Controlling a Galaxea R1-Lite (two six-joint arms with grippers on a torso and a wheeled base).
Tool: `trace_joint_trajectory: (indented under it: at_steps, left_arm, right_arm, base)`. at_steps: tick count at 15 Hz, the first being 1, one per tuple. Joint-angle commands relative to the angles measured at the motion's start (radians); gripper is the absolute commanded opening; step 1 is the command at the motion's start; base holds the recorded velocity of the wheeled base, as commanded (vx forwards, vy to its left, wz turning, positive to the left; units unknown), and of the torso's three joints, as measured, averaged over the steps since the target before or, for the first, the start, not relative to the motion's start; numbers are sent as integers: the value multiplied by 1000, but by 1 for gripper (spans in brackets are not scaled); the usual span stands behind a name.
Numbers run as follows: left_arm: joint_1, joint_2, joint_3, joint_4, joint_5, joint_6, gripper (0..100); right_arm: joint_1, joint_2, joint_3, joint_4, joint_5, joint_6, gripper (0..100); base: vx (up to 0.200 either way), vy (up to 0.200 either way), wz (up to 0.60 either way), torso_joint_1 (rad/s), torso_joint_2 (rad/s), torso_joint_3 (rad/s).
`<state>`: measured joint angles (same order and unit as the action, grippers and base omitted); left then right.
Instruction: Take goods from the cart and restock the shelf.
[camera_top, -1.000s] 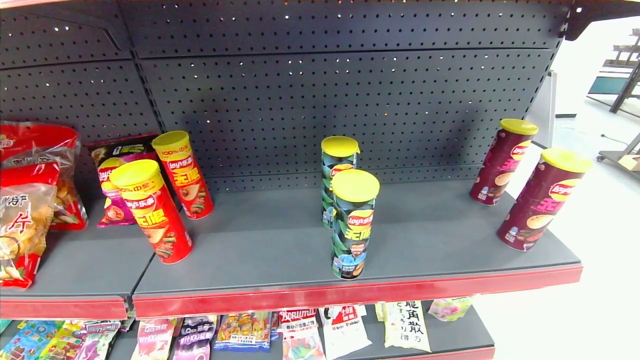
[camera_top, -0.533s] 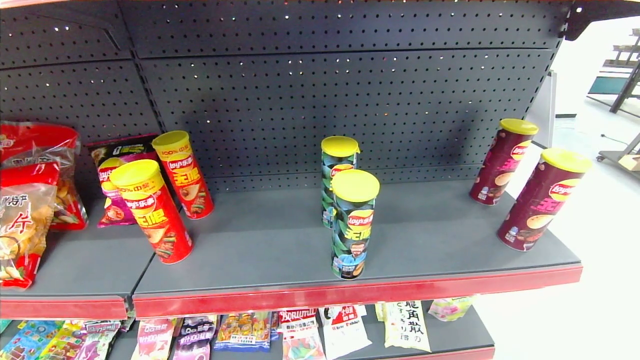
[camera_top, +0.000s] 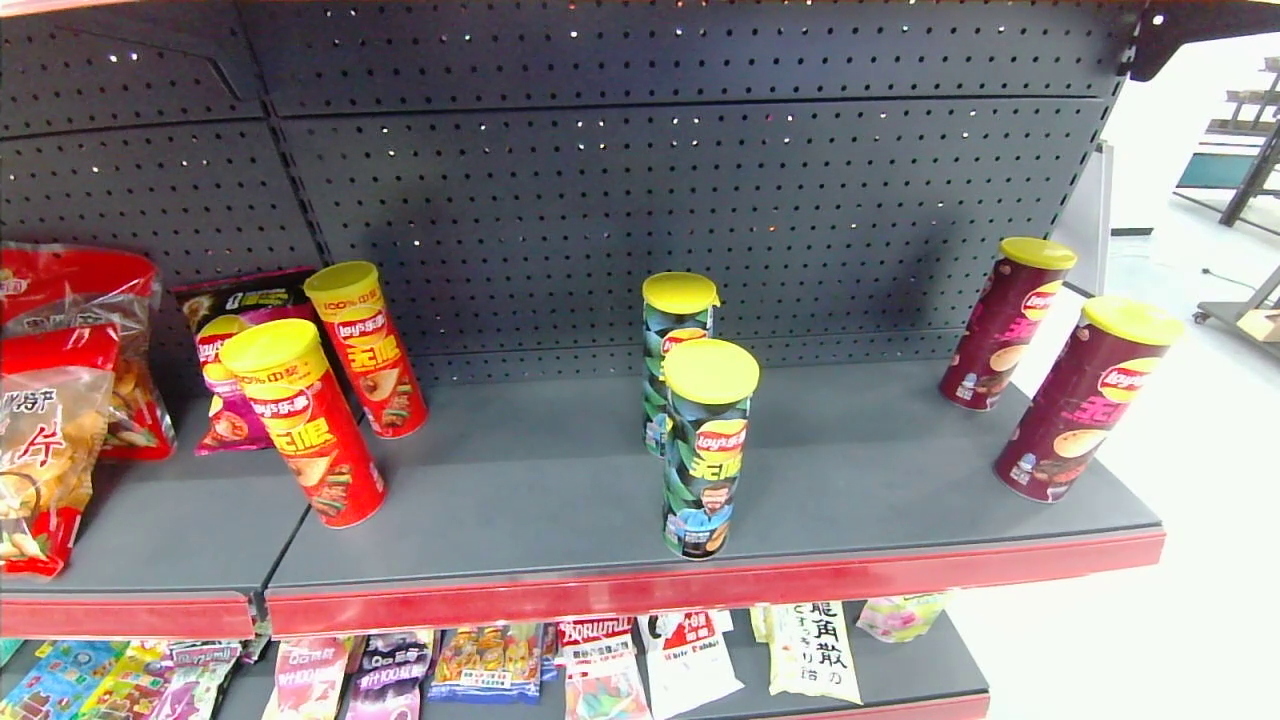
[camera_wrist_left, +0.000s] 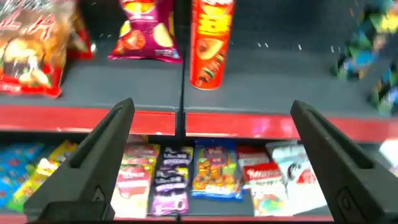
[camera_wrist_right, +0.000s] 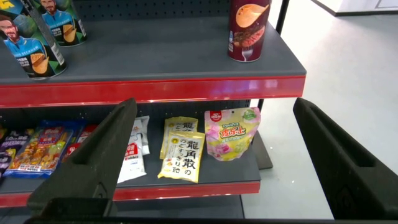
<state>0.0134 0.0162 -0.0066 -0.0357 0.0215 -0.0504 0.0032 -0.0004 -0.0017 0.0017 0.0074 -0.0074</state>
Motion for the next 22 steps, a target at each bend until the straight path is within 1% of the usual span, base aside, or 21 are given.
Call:
trace_joint_trajectory:
  at_steps: [1,3,4,5,6,7,10,22]
  left_arm:
    - [0,2,-1,19,41,3,100]
    - [16,42,-3,25,48,0,100]
    - [13,34,2,23,40,6,100]
    - [-10,-13,4,36,-31,37,100]
    - [-10,-16,2,40,-129,61,100]
    - [-10,-13,2,42,-117,61,100]
    - [-10,-15,4,40,-109,58,100]
    - [-10,-15,4,40,-110,61,100]
  right_arm:
    - [0,0,0,0,0,0,100]
    - [0,0,0,0,2,-2,100]
    - [0,0,0,0,2,-2,100]
    - [0,0,0,0,2,-2,100]
    - [0,0,0,0,2,-2,100]
    - [0,0,0,0,2,-2,100]
    - [0,0,0,0,0,4,100]
    - [0,0,0,0,-1,4,100]
  base:
    - [0,0,0,0,0,0]
    - [0,0,0,0,0,0]
    - [0,0,0,0,0,0]
    - [0,0,0,0,0,0]
    - [0,0,0,0,0,0]
    - [0,0,0,0,0,0]
    - [0,0,0,0,0,0]
    - [0,0,0,0,0,0]
